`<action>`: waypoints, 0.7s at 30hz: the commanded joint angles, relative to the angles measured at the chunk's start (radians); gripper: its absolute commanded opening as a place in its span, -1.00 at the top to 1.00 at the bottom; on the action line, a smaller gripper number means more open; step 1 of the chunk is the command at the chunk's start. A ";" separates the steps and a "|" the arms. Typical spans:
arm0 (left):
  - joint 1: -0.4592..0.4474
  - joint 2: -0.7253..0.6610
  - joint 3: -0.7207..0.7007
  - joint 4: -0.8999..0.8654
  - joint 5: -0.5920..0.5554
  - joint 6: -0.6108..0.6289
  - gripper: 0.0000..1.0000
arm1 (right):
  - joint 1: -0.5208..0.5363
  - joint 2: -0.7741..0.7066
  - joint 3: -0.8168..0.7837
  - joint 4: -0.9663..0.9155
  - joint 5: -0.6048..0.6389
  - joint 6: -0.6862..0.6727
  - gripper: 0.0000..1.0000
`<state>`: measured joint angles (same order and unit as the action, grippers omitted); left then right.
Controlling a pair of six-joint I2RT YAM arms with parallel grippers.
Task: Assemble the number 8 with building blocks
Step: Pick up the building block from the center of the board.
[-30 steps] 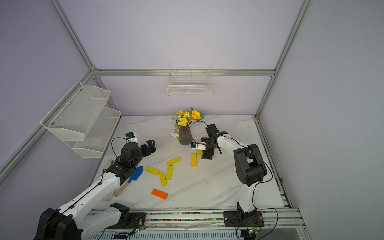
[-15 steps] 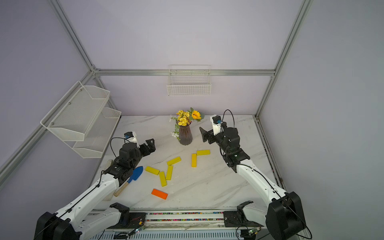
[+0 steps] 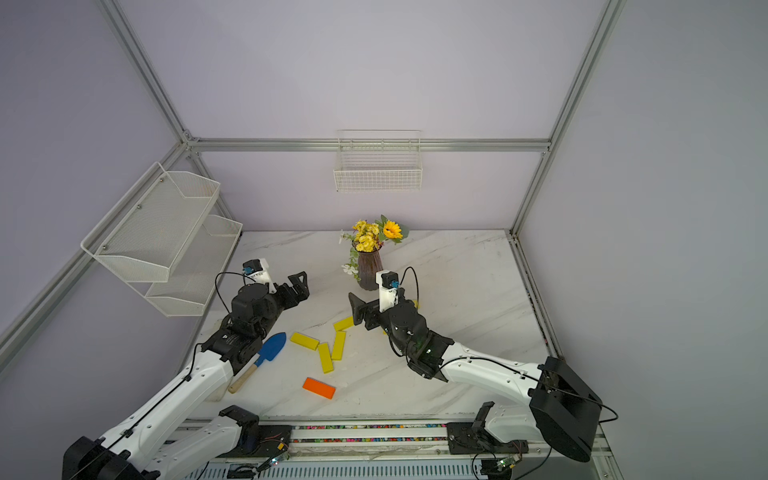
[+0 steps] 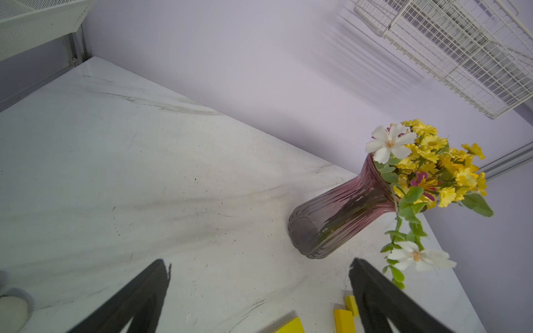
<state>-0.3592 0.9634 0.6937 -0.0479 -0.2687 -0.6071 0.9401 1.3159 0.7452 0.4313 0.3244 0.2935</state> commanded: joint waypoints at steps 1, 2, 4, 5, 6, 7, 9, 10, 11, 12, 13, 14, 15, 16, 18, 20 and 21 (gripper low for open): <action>-0.006 -0.021 0.035 -0.010 -0.015 0.024 -1.00 | 0.080 0.129 0.201 -0.323 0.000 -0.007 -0.95; -0.007 -0.023 0.041 -0.018 -0.019 0.027 -1.00 | 0.104 0.190 0.286 -0.447 -0.005 -0.028 -0.95; -0.007 -0.029 0.059 -0.042 -0.030 0.032 -1.00 | 0.129 0.287 0.415 -0.637 -0.045 -0.006 -0.95; -0.008 -0.035 0.073 -0.062 -0.039 0.033 -1.00 | 0.135 0.327 0.462 -0.705 -0.079 0.003 -0.95; -0.008 -0.041 0.085 -0.080 -0.053 0.035 -1.00 | 0.144 0.362 0.500 -0.763 -0.089 0.025 -0.95; -0.007 -0.050 0.099 -0.107 -0.074 0.035 -1.00 | 0.155 0.392 0.533 -0.819 -0.110 0.041 -0.92; -0.007 -0.070 0.124 -0.139 -0.110 0.038 -1.00 | 0.182 0.441 0.569 -0.903 -0.124 0.057 -0.80; -0.007 -0.083 0.136 -0.158 -0.129 0.037 -1.00 | 0.201 0.460 0.574 -0.929 -0.142 0.048 -0.75; -0.007 -0.096 0.148 -0.170 -0.140 0.037 -1.00 | 0.221 0.475 0.581 -0.961 -0.153 0.038 -0.69; -0.007 -0.106 0.152 -0.175 -0.148 0.037 -1.00 | 0.237 0.488 0.584 -0.981 -0.161 0.029 -0.63; -0.007 -0.116 0.160 -0.178 -0.155 0.035 -1.00 | 0.256 0.500 0.588 -1.001 -0.178 0.016 -0.56; -0.007 -0.122 0.167 -0.181 -0.156 0.035 -1.00 | 0.272 0.513 0.595 -1.024 -0.197 0.006 -0.51; -0.007 -0.122 0.175 -0.184 -0.155 0.036 -1.00 | 0.287 0.524 0.600 -1.036 -0.208 0.000 -0.47; -0.007 -0.121 0.185 -0.190 -0.149 0.037 -1.00 | 0.301 0.535 0.607 -1.055 -0.222 -0.005 -0.39; -0.007 -0.118 0.196 -0.197 -0.135 0.035 -1.00 | 0.328 0.551 0.621 -1.079 -0.247 -0.017 -0.26; -0.007 -0.121 0.193 -0.197 -0.121 0.028 -1.00 | 0.356 0.564 0.629 -1.094 -0.260 -0.022 -0.24; -0.007 -0.125 0.187 -0.197 -0.121 0.022 -1.00 | 0.365 0.570 0.631 -1.095 -0.268 -0.022 -0.24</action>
<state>-0.3614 0.8448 0.8665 -0.2283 -0.3927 -0.5888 1.2819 1.8786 1.3437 -0.5953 0.0998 0.2863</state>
